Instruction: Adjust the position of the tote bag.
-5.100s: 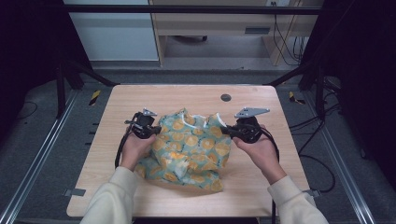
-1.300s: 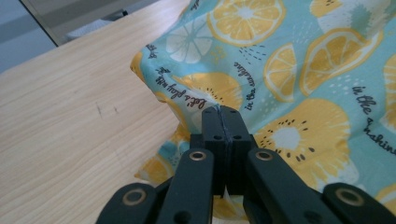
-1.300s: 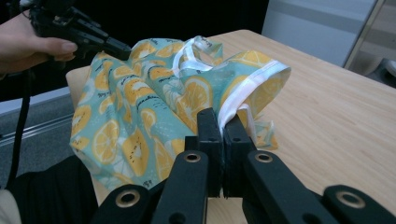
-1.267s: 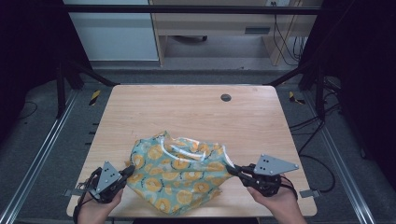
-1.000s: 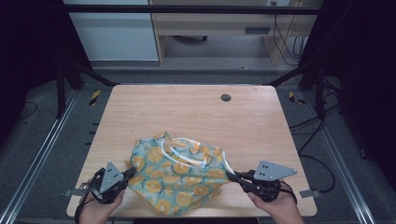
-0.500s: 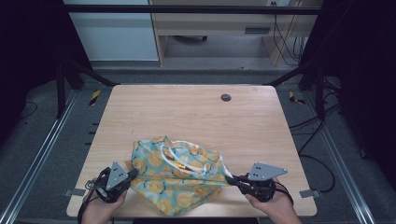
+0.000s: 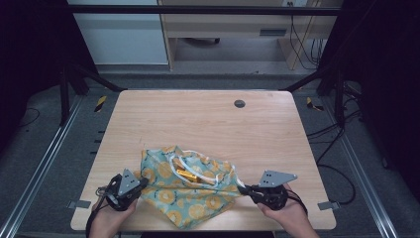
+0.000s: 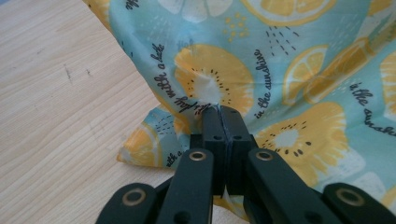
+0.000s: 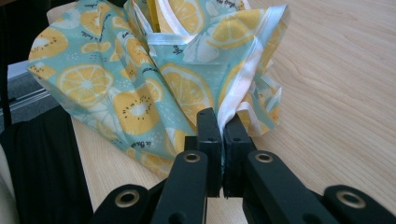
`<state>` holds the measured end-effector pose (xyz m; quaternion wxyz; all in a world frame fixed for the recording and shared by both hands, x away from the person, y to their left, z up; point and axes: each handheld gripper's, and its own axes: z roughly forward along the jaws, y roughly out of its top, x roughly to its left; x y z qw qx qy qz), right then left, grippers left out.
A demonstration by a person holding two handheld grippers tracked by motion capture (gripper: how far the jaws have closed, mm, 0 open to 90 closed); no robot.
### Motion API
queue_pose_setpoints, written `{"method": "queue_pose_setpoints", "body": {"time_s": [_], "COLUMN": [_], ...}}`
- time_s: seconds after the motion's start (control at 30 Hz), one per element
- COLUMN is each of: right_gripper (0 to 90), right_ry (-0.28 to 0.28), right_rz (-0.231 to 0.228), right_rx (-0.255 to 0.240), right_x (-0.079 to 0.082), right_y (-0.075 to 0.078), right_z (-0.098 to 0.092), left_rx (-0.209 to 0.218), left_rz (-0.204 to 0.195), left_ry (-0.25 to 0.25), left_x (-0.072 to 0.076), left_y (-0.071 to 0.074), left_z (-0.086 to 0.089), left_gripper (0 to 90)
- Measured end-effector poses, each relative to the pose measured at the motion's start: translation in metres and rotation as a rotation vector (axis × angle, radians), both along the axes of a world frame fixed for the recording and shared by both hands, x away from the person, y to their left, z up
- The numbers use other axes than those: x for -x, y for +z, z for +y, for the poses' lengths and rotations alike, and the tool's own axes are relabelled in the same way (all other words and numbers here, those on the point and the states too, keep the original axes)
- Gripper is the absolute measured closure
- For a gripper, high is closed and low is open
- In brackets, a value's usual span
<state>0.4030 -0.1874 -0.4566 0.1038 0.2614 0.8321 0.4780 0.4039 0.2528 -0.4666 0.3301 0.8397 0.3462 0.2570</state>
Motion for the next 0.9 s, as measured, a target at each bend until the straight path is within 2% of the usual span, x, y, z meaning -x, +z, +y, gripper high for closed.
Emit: {"method": "queue_pose_setpoints", "body": {"time_s": [0.2, 0.43, 0.63, 0.9], "right_gripper": [88.5, 88.4, 88.2, 87.9], "right_ry": [-0.007, -0.015, -0.021, -0.024], "right_rz": [0.008, 0.011, 0.012, 0.015], "right_rx": [0.01, 0.033, 0.048, 0.076], "right_x": [-0.004, -0.008, -0.013, -0.017], "right_y": [-0.005, -0.009, -0.011, -0.015], "right_z": [0.001, 0.002, 0.003, 0.005], "left_rx": [0.016, -0.005, -0.003, -0.044], "left_rz": [0.016, 0.03, 0.042, 0.044], "left_ry": [0.015, 0.017, 0.024, 0.015], "left_x": [-0.006, -0.011, -0.017, -0.025], "left_y": [-0.004, -0.008, -0.011, -0.016], "left_z": [-0.002, -0.005, -0.006, -0.013], "left_gripper": [90.0, 90.0, 90.0, 90.0]}}
